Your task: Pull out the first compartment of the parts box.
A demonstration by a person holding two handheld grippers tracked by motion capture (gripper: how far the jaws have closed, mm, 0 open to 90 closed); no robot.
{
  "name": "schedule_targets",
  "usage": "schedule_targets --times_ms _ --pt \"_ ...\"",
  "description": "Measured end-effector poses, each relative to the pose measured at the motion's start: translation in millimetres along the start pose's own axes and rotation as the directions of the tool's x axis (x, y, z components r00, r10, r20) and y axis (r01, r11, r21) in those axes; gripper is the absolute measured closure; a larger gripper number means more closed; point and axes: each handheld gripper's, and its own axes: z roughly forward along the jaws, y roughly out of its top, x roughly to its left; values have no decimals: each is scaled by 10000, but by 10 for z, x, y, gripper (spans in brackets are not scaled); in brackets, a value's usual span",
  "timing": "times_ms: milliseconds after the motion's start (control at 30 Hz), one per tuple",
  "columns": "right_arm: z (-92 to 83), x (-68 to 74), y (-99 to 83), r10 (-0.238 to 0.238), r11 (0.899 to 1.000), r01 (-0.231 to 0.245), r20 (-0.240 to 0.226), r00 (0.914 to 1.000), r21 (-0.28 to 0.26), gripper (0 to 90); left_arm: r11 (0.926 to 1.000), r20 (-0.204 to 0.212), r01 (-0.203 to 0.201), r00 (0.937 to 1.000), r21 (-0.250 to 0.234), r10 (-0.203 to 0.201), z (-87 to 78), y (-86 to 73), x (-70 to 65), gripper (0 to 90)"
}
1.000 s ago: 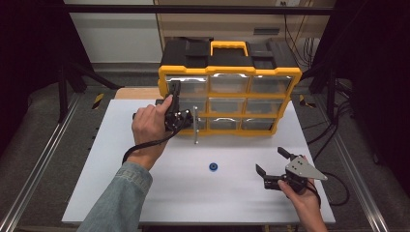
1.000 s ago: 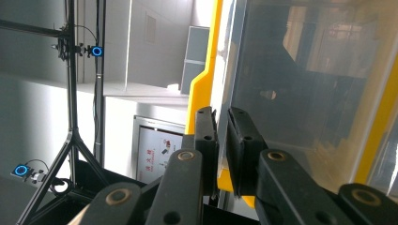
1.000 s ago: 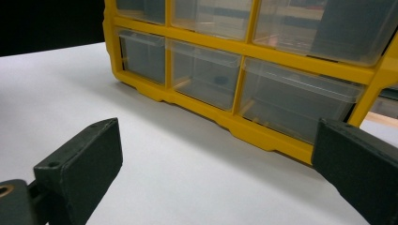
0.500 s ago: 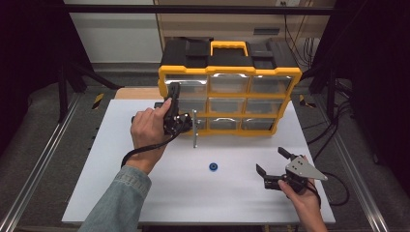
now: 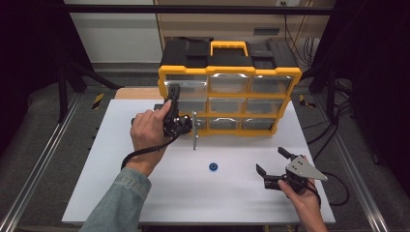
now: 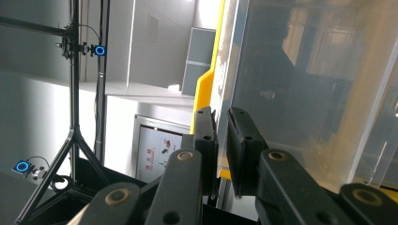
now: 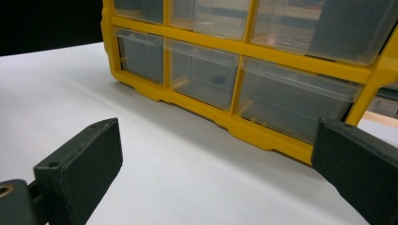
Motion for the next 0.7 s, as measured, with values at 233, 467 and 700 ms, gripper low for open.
schedule_targets --times_ms 233,467,700 --pt "1 3 1 26 10000 -26 4 10000 37 30 9999 55 144 9999 16 -144 -19 8 14 820" --pt "1 6 0 38 10000 -38 -10 10000 45 32 9999 61 127 9999 12 -127 -27 10 17 820" --pt "2 10 2 82 10000 -82 -35 10000 28 32 9999 68 115 9999 11 -115 -41 11 22 820"
